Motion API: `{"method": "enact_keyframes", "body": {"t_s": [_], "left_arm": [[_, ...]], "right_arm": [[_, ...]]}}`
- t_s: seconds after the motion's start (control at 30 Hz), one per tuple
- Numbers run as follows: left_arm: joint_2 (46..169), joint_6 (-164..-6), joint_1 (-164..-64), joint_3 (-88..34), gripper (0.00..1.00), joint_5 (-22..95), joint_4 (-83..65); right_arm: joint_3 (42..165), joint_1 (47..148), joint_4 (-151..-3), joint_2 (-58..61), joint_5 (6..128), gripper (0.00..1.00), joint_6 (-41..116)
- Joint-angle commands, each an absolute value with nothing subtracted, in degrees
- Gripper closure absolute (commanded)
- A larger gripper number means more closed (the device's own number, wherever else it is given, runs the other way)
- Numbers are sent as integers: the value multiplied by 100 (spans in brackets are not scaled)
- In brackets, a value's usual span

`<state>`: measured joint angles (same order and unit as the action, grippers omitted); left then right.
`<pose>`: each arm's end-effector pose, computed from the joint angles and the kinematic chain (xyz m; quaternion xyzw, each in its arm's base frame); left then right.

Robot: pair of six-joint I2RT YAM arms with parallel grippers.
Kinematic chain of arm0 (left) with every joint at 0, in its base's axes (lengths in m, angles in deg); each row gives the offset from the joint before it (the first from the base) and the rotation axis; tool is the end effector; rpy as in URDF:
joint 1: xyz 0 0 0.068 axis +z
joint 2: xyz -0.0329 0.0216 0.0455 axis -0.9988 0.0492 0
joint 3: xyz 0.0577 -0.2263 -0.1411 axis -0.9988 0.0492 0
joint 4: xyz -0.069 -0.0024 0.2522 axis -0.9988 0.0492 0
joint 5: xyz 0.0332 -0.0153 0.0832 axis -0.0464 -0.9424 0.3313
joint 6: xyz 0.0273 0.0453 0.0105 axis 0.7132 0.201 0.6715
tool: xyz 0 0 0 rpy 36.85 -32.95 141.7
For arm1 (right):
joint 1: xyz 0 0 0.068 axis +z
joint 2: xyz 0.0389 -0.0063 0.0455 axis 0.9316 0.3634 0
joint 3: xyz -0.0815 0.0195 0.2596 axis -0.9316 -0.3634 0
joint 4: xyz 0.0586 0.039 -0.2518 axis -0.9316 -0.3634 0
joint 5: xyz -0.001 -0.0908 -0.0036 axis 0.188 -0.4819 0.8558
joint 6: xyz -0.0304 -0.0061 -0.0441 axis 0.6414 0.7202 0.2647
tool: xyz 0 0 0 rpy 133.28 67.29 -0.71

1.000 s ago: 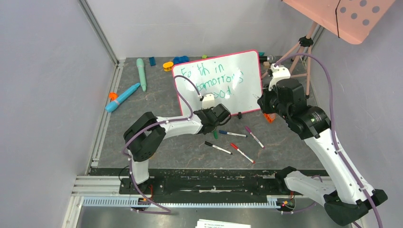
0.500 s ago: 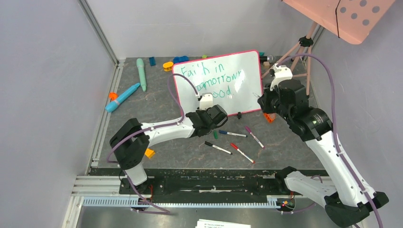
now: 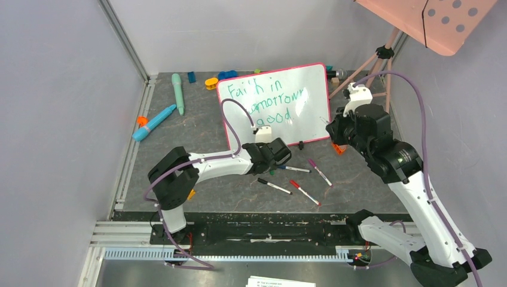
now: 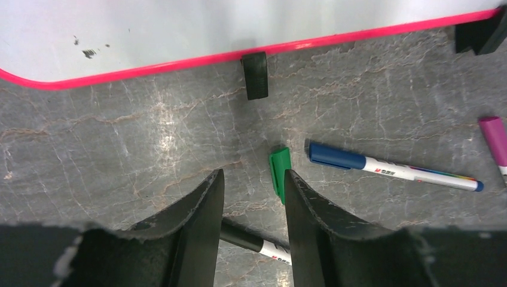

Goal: Write a sentence on the whiteboard
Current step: Close the whiteboard marker at the center of the board.

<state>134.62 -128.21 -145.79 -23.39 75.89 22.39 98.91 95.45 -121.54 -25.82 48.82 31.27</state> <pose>0.2038 -0.2984 0.1925 -0.0288 0.9380 -0.0432 0.3427 0.1597 0.0733 0.4064 -0.0549 0.8530 0.1019 0.5089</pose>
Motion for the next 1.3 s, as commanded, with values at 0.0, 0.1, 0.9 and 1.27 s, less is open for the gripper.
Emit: {"method": "enact_keyframes", "body": {"t_s": [0.0, 0.1, 0.9, 1.27], "left_arm": [[13647, -13319, -14654, -2520, 53, 7636, 2318], [13738, -13438, -14677, -2481, 55, 7644, 2218], [14233, -13897, -14708, -2362, 72, 7277, 1900], [13826, -13794, -14727, -2285, 51, 7382, 2245]], "right_arm": [[9922, 9523, -11970, -2747, 4819, 100, 3070], [9945, 9527, -12027, -2772, 4815, 100, 3091], [9862, 9519, -12173, -2998, 4820, 100, 3201], [9590, 9519, -12129, -3114, 4924, 100, 3135]]}}
